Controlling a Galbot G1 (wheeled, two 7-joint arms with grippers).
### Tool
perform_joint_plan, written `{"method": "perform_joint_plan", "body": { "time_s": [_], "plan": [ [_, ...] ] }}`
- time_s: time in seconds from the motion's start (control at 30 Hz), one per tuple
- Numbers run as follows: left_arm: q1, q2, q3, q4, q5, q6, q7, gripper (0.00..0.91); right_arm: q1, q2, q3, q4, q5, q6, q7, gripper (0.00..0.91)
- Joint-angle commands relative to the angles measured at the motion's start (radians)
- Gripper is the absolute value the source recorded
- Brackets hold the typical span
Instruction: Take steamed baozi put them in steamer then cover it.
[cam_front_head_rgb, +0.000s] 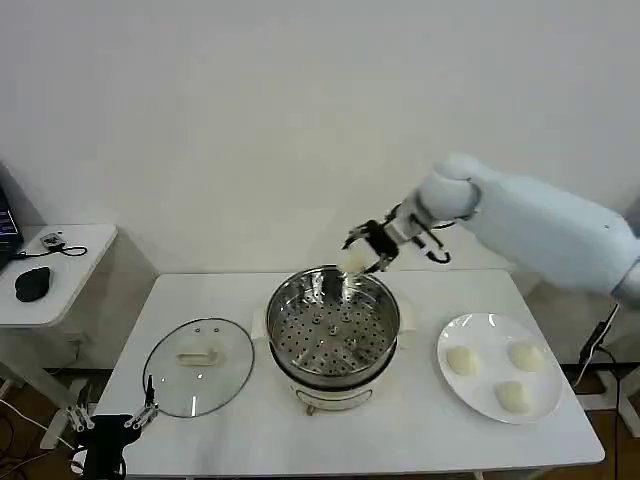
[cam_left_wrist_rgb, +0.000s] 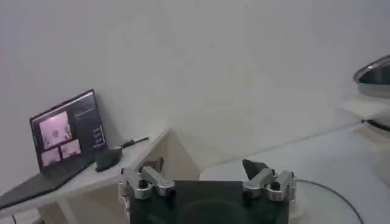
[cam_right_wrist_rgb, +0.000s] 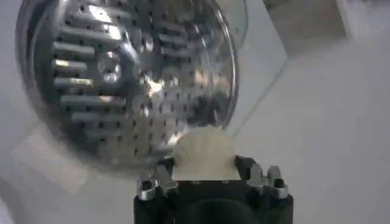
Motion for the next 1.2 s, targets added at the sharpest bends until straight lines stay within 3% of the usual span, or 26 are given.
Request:
{"method": "perform_joint_plan", "body": {
  "time_s": [0.03, 0.3, 0.43, 0.9, 0.93, 1.03, 1.2],
  "plan": [
    [-0.01, 0.0, -0.005, 0.015, -0.002, 0.0, 0.0, 0.907, 0.046, 0.072, -0.126, 0.016, -0.077, 0.145, 0.039, 0.705],
    [-0.011, -0.002, -0.005, 0.011, -0.004, 0.0, -0.001, 0.907, -0.031, 0.122, -0.087, -0.102, -0.379, 0.27, 0.1, 0.705],
    [-0.009, -0.004, -0.007, 0.011, -0.006, -0.002, -0.002, 0.907, -0.058, 0.146, -0.063, -0.16, -0.441, 0.293, 0.121, 0.705],
    [-0.009, -0.007, -0.016, 0.012, -0.01, -0.004, -0.005, 0.907, -0.091, 0.221, -0.056, -0.218, -0.466, 0.316, 0.161, 0.715],
    [-0.009, -0.007, -0.018, 0.012, -0.012, -0.004, -0.005, 0.907, -0.092, 0.227, -0.057, -0.22, -0.462, 0.316, 0.161, 0.725],
    [-0.008, -0.009, -0.019, 0.009, -0.015, -0.004, -0.006, 0.907, -0.094, 0.237, -0.064, -0.232, -0.45, 0.316, 0.161, 0.887],
    [-0.002, -0.011, -0.012, -0.005, -0.024, -0.003, -0.008, 0.907, -0.09, 0.247, -0.064, -0.243, -0.451, 0.328, 0.162, 0.907]
  ]
}}
